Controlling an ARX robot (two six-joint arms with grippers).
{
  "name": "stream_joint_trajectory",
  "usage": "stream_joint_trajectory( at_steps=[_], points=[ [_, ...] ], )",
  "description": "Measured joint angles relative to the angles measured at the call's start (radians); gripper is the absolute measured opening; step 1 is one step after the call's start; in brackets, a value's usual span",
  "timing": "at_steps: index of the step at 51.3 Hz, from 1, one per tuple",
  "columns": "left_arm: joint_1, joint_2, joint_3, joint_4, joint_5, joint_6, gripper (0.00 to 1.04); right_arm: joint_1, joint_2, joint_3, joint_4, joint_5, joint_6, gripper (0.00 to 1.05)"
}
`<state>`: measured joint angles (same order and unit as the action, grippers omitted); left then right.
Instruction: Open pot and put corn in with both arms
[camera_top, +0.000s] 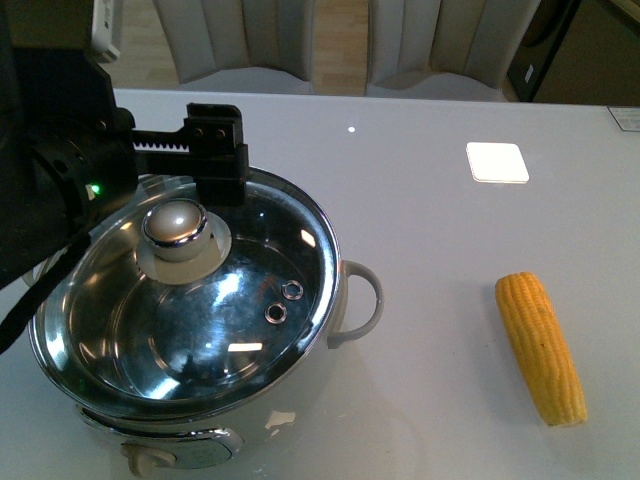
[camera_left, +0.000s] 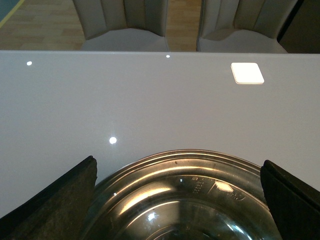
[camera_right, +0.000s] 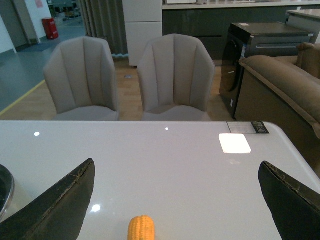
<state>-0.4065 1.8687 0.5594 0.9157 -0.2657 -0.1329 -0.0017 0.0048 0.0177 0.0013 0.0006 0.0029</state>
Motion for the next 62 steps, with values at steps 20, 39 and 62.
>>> stream_joint_trajectory(
  at_steps=[20, 39, 62],
  points=[
    [-0.027, 0.147, 0.008, 0.111, -0.029, -0.026, 0.98, 0.0, 0.0, 0.0, 0.0, 0.0, 0.0, 0.96],
    [-0.069, 0.162, 0.006, 0.122, -0.084, -0.022, 0.98, 0.0, 0.0, 0.0, 0.0, 0.0, 0.0, 0.96],
    [-0.128, 0.129, -0.025, 0.067, -0.146, -0.05, 0.98, 0.0, 0.0, 0.0, 0.0, 0.0, 0.0, 0.96]
  ],
)
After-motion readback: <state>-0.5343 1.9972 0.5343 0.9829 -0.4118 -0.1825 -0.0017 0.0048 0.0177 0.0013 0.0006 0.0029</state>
